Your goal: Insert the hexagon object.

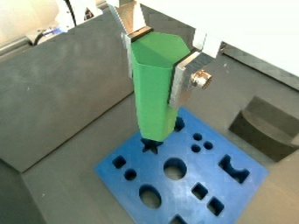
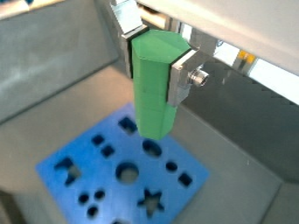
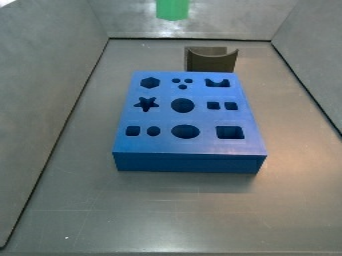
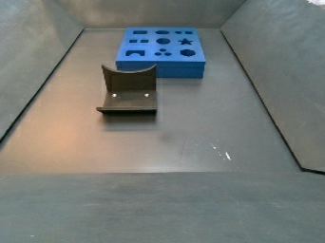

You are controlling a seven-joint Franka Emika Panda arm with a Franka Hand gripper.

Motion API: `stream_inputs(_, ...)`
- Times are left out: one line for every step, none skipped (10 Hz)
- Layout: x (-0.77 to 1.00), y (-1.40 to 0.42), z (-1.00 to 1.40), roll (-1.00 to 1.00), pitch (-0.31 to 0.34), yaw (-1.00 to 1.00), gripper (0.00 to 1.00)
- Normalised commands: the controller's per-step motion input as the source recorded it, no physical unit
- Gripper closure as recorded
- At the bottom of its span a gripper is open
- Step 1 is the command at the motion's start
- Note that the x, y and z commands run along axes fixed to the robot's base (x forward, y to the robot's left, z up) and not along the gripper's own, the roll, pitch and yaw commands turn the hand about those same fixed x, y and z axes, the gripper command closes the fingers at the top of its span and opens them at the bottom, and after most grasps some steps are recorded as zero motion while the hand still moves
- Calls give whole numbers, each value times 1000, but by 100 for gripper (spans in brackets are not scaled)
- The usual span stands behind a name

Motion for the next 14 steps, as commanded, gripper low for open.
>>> stream_inputs(-511, 800, -1000, 51, -43, 0, 100)
stream_inputs(-660, 851, -1000, 34, -76, 0, 100)
stream_inputs(-589, 874, -1000, 9, -69, 0, 100)
stream_inputs(-554, 889, -1000, 9, -59, 0, 100)
stream_inputs(-537, 891, -1000, 0, -56, 0, 100)
stream_inputs(-314, 726, -1000, 0, -106, 0, 100)
stream_inputs(111, 246, -714, -80, -191, -97, 100)
stream_inputs(329, 0, -529, -114, -193, -249, 100)
stream_inputs(326, 0, -329, -66, -124, -271, 100)
stream_inputs(297, -111, -306, 0, -151, -211, 100)
stream_inputs(37, 0, -163, 0, -51, -123, 100)
stream_inputs(-34, 131, -171, 9, 0, -40, 100)
stream_inputs(-63, 169, -226, 14, 0, -11, 100)
stream_inputs(74, 120, -369, 0, -3, 0, 100)
